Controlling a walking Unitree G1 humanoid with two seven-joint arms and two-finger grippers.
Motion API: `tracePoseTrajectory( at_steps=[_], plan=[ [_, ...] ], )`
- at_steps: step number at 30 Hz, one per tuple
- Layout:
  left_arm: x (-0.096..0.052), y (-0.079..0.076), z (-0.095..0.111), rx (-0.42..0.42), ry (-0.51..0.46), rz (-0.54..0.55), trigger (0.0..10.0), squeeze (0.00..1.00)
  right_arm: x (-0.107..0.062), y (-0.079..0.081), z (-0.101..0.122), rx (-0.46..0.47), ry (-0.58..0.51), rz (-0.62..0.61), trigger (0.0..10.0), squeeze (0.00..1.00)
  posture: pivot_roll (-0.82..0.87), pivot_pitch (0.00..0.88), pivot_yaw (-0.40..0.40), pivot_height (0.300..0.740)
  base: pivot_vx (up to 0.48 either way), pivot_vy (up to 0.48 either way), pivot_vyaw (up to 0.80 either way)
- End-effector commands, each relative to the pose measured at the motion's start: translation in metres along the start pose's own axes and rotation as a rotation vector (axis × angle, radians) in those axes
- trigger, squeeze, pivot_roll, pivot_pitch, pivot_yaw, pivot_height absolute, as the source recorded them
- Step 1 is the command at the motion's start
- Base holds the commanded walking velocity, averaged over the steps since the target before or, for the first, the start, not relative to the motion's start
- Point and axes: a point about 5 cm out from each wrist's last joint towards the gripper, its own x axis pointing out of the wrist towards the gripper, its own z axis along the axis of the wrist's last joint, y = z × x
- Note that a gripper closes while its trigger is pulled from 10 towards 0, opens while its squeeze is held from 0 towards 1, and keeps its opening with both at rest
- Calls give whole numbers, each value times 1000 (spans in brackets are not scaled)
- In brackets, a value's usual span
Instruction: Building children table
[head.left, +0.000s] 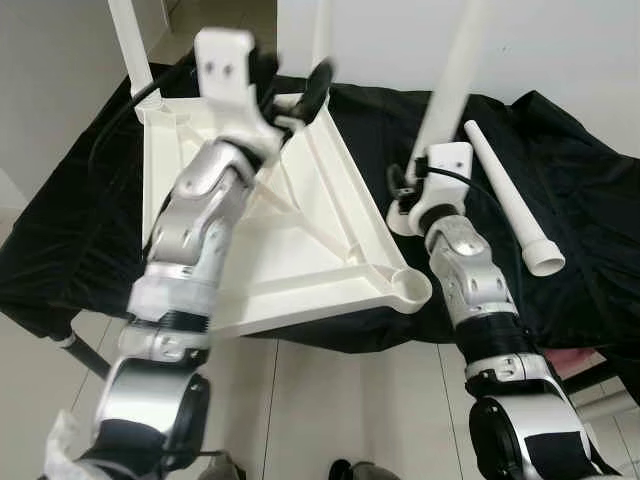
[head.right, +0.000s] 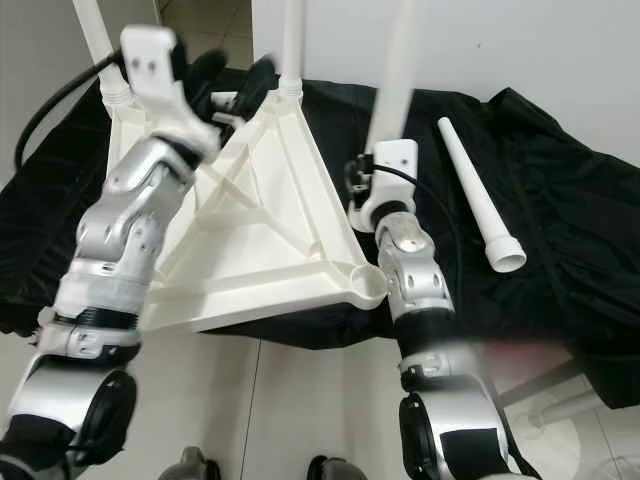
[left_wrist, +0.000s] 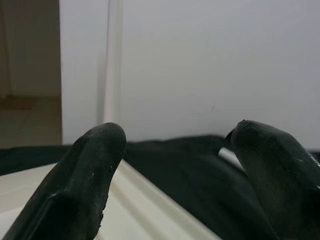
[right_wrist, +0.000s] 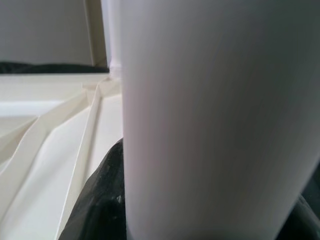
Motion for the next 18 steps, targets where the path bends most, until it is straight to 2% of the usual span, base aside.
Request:
tracePoseTrajectory(
  at_steps=[1, 2, 3, 7, 10, 15, 18],
  plan=[
    [-1, -10, -1, 33, 1, -96, 10000, 0, -2, -6, 5, 22, -39, -25, 10000, 0, 0, 89, -58, 740, 0, 0, 0],
    [-1, -10, -1, 33, 1, -96, 10000, 0, -2, -6, 5, 22, -39, -25, 10000, 0, 0, 89, -58, 740, 0, 0, 0],
    [-11, -4, -13, 41, 50, -81, 10000, 0, -5, -9, 6, 41, -53, -38, 10000, 0, 2, 90, -56, 740, 0, 0, 0],
    [-21, -2, -26, 58, 106, -93, 10000, 0, -9, -11, 6, 51, -70, -44, 10000, 0, 4, 91, -55, 740, 0, 0, 0],
    [-31, -8, -37, 98, 156, -162, 10000, 0, -13, -9, 5, 60, -81, -24, 10000, 0, 15, 94, -56, 740, 0, 0, 0],
    [-41, -18, -49, 119, 217, -242, 10000, 0, -18, -5, 3, 51, -92, 5, 10000, 0, 17, 95, -56, 740, 0, 0, 0],
    [-47, -27, -59, 137, 263, -288, 10000, 0, -24, -2, 1, -10, -108, 25, 10000, 0, 16, 99, -53, 740, 0, 0, 0]
  ],
)
